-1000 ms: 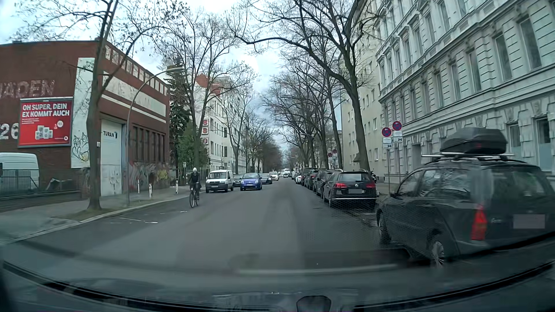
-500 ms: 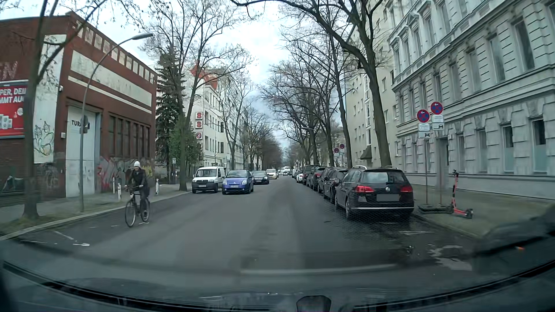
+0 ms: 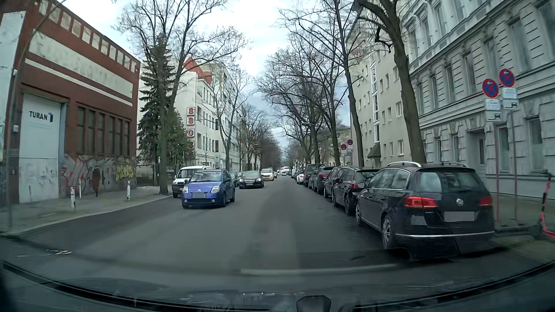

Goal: Follow the waypoints while adhering to traffic rules and regulations

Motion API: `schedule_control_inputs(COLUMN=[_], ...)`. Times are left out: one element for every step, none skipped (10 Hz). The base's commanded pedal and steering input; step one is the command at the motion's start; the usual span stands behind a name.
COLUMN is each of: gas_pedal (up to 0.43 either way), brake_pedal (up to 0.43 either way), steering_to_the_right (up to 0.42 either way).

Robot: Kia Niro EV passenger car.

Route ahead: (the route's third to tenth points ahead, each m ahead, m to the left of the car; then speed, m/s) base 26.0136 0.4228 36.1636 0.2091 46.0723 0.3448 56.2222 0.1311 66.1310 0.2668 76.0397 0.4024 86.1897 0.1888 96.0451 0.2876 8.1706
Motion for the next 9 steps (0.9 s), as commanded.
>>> schedule_control_inputs(gas_pedal=[0.039, 0.087, 0.110, 0.118, 0.118, 0.118, 0.118, 0.118, 0.118], brake_pedal=[0.012, 0.012, 0.012, 0.012, 0.012, 0.012, 0.012, 0.012, 0.012], steering_to_the_right=[0.000, 0.000, -0.001, -0.001, -0.001, -0.001, -0.001, 0.000, -0.002])
